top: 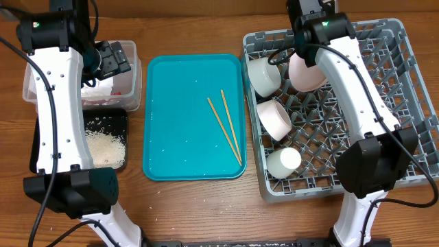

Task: Sort waste into correct bins and load items into the dishwasher
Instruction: 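Lift the white plate and stand it upright in the rack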

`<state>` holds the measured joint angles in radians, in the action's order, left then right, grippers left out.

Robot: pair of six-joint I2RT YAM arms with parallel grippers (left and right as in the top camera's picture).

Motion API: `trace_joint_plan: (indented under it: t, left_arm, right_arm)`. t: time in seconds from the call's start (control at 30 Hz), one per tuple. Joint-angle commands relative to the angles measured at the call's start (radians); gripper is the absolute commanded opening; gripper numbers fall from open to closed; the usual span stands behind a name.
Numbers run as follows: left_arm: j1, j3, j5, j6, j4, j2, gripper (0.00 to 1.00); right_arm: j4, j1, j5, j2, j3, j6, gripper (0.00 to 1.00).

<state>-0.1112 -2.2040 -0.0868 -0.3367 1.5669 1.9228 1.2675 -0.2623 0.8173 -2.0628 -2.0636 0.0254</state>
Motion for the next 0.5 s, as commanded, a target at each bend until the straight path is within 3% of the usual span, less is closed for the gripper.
trace_joint_plan:
  t: [0.0, 0.07, 0.2, 0.4, 0.43, 0.47]
  left_arm:
    - [0.007, -0.019, 0.002, 0.016, -0.002, -0.022, 1.00]
    - [0.007, -0.019, 0.002, 0.016, -0.002, -0.022, 1.00]
    - [0.007, -0.019, 0.002, 0.016, -0.002, -0.022, 1.00]
    - [0.007, -0.019, 0.002, 0.016, -0.002, -0.022, 1.00]
    - [0.007, -0.019, 0.002, 0.016, -0.002, -0.022, 1.00]
    - [0.007, -0.019, 0.002, 0.016, -0.002, -0.022, 1.00]
  right_arm:
    - [0.003, -0.014, -0.074, 0.000, 0.004, 0.000, 0.04]
    - [0.015, -0.014, -0.135, 0.000, 0.004, 0.000, 0.09]
    - [0.028, -0.014, -0.243, 0.000, 0.004, 0.001, 0.37]
    - [0.080, -0.014, -0.325, 0.013, -0.063, 0.021, 0.50]
    - [0.106, -0.014, -0.329, 0.024, -0.100, 0.045, 0.63]
    - [0.131, -0.014, -0.348, 0.035, -0.136, 0.057, 0.70]
